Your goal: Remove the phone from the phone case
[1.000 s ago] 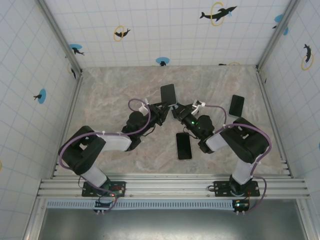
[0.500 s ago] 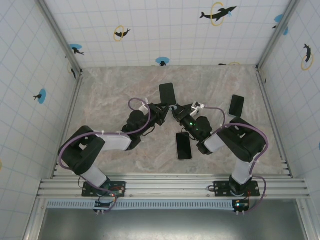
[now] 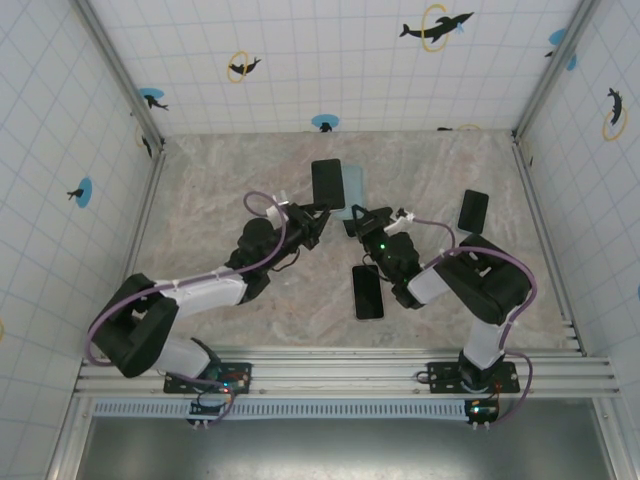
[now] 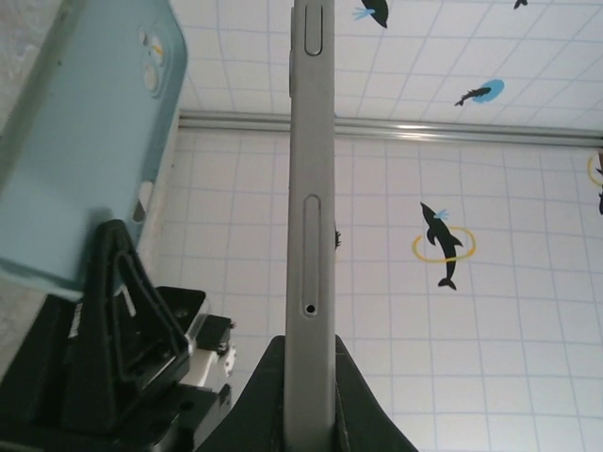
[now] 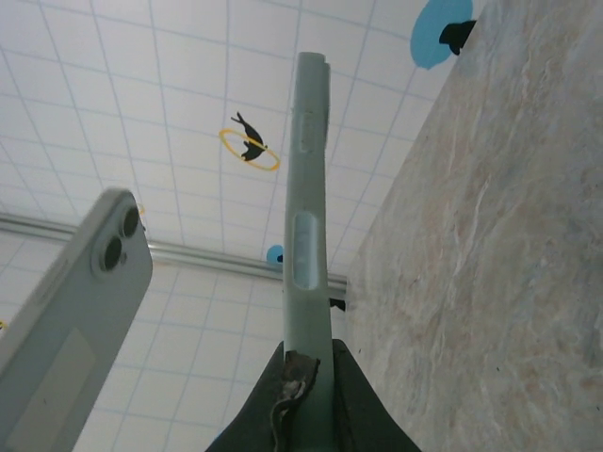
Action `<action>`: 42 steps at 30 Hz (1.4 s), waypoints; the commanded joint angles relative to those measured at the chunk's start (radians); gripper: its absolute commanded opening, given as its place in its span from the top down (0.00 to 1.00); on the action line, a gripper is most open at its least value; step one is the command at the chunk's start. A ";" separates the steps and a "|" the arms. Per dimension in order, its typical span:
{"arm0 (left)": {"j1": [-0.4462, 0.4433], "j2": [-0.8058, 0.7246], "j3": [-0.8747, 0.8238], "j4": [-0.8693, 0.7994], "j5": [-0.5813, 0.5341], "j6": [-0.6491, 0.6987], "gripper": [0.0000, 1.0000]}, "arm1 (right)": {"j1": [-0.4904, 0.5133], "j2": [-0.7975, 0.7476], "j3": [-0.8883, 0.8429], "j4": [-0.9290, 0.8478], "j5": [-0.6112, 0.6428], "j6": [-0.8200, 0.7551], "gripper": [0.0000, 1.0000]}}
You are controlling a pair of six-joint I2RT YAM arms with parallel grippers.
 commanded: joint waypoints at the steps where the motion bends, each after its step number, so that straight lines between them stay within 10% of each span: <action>1: 0.075 -0.055 -0.007 -0.094 0.066 0.104 1.00 | -0.006 0.007 0.053 0.005 0.037 -0.003 1.00; 7: 0.230 -0.105 0.048 -0.362 0.193 0.379 1.00 | 0.007 0.013 0.099 -0.082 0.033 -0.009 1.00; 21: 0.669 0.051 0.015 -0.312 0.551 0.613 1.00 | 0.093 0.076 0.319 -0.445 0.073 0.030 1.00; 42: 0.948 0.401 0.187 -0.518 0.721 0.897 1.00 | 0.198 0.259 0.656 -0.716 0.118 0.020 1.00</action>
